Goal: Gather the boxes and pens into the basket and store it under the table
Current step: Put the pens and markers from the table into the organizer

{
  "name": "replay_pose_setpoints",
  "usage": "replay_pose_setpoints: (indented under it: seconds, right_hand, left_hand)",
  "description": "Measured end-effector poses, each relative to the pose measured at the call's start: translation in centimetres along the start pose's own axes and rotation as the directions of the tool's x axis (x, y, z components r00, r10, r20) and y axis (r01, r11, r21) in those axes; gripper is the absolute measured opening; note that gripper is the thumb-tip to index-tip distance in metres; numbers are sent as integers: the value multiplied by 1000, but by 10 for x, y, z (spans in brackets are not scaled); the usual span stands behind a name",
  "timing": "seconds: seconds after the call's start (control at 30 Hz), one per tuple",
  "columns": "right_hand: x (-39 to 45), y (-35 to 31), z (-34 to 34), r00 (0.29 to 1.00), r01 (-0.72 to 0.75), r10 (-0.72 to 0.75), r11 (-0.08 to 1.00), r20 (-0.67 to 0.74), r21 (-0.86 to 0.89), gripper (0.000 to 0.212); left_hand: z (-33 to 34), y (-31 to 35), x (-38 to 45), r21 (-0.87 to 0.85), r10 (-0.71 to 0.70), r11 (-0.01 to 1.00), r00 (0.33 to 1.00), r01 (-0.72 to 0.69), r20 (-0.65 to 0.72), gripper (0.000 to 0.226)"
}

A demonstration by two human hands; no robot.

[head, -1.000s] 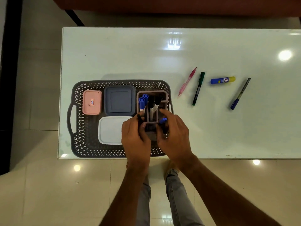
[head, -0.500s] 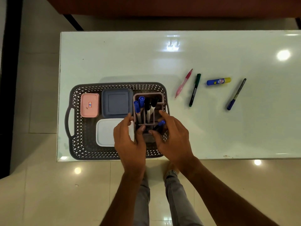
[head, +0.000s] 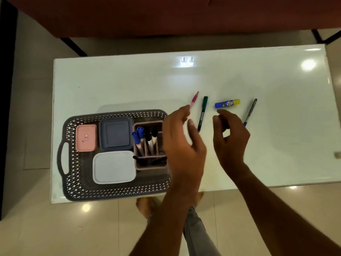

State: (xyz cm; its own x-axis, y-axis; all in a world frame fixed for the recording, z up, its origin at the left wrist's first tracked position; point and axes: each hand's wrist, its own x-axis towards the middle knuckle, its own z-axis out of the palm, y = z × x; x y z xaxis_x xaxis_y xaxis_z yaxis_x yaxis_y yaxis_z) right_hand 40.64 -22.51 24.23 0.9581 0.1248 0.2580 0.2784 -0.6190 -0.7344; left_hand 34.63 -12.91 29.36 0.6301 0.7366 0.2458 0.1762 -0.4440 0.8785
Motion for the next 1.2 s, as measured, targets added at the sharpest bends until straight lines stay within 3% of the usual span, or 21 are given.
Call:
replay_pose_setpoints:
  seconds: [0.17, 0.4, 0.53, 0.7, 1.0, 1.2]
  right_hand:
    - [33, 49, -1, 993, -116, 115, 990, -20, -85, 16]
    - [45, 66, 38, 893, -317, 368, 923, 259, -217, 21]
    - [47, 65, 58, 840, -381, 447, 889, 307, -252, 34]
    - [50, 64, 67, 824, -388, 474, 871, 310, -302, 39]
    - [59, 53, 71, 779, -383, 501, 856, 377, -347, 27]
    - [61, 39, 59, 870, -374, 418, 905, 263, -200, 19]
  left_hand:
    - [70, -13, 5, 172, -103, 982, 981, 74, 164, 20]
    - [111, -64, 47, 539, -347, 815, 924, 212, 161, 26]
    - [124, -77, 60, 643, -431, 741, 872, 195, 233, 29]
    - [130, -85, 58, 697, -425, 710, 852, 104, 306, 32]
    - [128, -83, 63, 662, -462, 732, 832, 161, 308, 29]
    - [122, -71, 64, 555, -437, 799, 857, 231, 273, 17]
